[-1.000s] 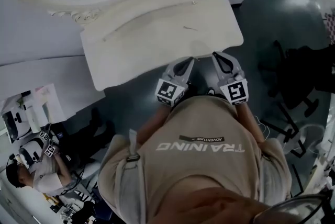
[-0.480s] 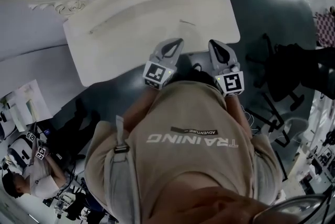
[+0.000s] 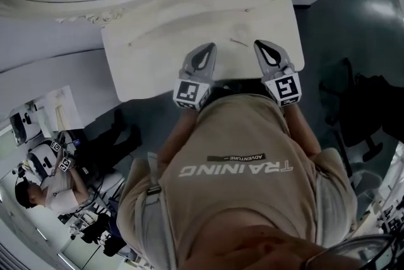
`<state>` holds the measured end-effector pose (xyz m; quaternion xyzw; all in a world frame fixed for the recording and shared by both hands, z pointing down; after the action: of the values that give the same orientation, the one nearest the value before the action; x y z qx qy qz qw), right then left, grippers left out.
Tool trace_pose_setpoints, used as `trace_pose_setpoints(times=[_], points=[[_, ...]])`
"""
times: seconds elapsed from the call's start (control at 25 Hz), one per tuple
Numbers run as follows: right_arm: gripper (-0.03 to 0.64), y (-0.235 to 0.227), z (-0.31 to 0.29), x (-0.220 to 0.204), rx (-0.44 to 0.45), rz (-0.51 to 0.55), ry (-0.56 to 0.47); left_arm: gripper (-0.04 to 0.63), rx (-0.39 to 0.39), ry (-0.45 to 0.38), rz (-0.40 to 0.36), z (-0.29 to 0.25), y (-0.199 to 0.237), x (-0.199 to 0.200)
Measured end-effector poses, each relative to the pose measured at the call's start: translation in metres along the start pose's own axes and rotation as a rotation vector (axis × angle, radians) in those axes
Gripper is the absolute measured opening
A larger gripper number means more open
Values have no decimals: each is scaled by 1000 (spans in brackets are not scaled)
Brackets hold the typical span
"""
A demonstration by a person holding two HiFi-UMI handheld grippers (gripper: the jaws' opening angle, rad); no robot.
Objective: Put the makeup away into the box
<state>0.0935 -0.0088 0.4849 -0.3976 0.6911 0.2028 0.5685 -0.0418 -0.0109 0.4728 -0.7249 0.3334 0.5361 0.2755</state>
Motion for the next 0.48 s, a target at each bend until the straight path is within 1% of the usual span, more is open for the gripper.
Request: trace_pose_setpoints(times=[0.08, 0.2, 0.36, 0.48], points=[[3, -20, -11, 0, 14, 11, 6, 6, 41, -3, 5, -9, 4, 6], [3, -43, -24, 1, 29, 13, 9, 6, 76, -33, 1, -26, 4, 13], [3, -61, -35, -6, 50, -20, 38, 6, 92, -30, 5, -46, 6, 16], [3, -71, -45, -10, 68, -18, 60, 6, 94, -30, 12, -66, 13, 21]])
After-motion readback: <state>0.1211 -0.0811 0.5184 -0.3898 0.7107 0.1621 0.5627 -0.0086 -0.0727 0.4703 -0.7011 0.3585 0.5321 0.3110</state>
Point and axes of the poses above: the fingertips, and each gripper's own axes: z backward along the fingers, y to its left, x out of its top, the point moved 1 cm from there along z, backward along the fingers, and after that the axes turned 7 degrees about -z, right-handed, at the moved point
